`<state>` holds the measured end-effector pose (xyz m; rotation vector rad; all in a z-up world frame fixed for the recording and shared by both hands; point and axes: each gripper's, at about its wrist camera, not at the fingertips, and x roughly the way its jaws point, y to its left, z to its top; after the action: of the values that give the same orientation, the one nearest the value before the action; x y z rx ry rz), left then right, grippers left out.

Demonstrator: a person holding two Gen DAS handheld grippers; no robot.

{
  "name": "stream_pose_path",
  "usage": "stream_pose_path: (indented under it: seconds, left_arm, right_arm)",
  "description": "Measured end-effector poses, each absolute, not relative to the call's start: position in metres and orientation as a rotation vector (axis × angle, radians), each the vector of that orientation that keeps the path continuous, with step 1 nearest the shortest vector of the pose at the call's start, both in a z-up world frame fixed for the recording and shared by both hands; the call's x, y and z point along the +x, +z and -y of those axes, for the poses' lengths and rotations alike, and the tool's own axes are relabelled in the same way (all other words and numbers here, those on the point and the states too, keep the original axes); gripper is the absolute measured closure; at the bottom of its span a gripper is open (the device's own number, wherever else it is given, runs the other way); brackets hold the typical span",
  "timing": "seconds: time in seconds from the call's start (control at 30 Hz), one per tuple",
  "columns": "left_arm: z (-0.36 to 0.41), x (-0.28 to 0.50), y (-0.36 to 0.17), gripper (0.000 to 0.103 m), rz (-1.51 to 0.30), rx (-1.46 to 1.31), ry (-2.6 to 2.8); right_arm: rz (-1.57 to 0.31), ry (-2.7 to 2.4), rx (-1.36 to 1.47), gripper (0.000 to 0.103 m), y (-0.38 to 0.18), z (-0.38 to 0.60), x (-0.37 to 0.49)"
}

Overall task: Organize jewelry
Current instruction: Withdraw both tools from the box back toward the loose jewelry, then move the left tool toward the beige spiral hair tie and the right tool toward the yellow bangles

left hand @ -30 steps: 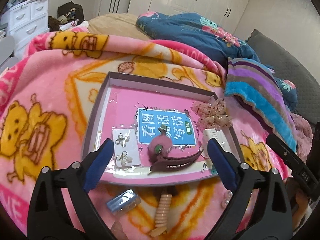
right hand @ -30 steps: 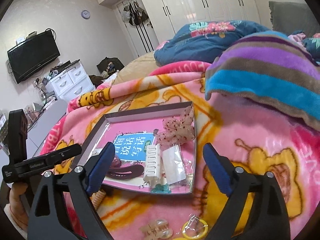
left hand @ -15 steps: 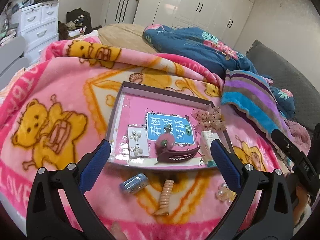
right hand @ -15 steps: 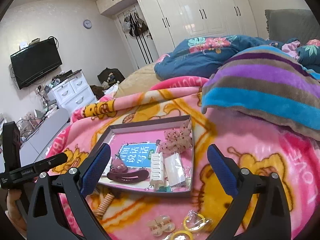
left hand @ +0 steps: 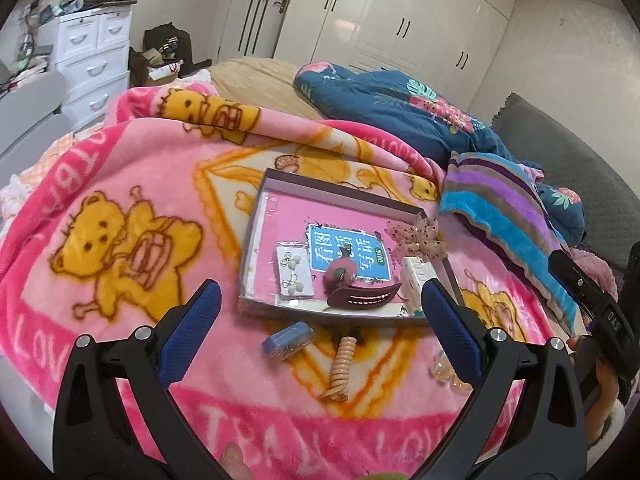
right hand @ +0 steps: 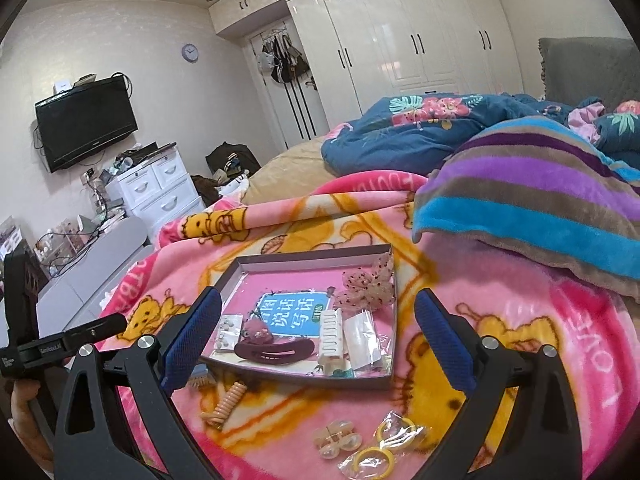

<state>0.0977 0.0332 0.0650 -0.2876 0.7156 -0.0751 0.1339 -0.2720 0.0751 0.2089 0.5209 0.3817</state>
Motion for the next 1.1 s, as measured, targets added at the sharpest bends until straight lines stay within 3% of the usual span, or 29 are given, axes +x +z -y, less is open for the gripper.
stream_pose_path:
  seconds: [1.1]
  left_arm:
    - [-0.03,0.058,0.05,0.009,-0.753,-0.233,-0.092]
  right_arm:
    - [-0.538,0.423,0.12,0.006,0.076,0.257,0.098]
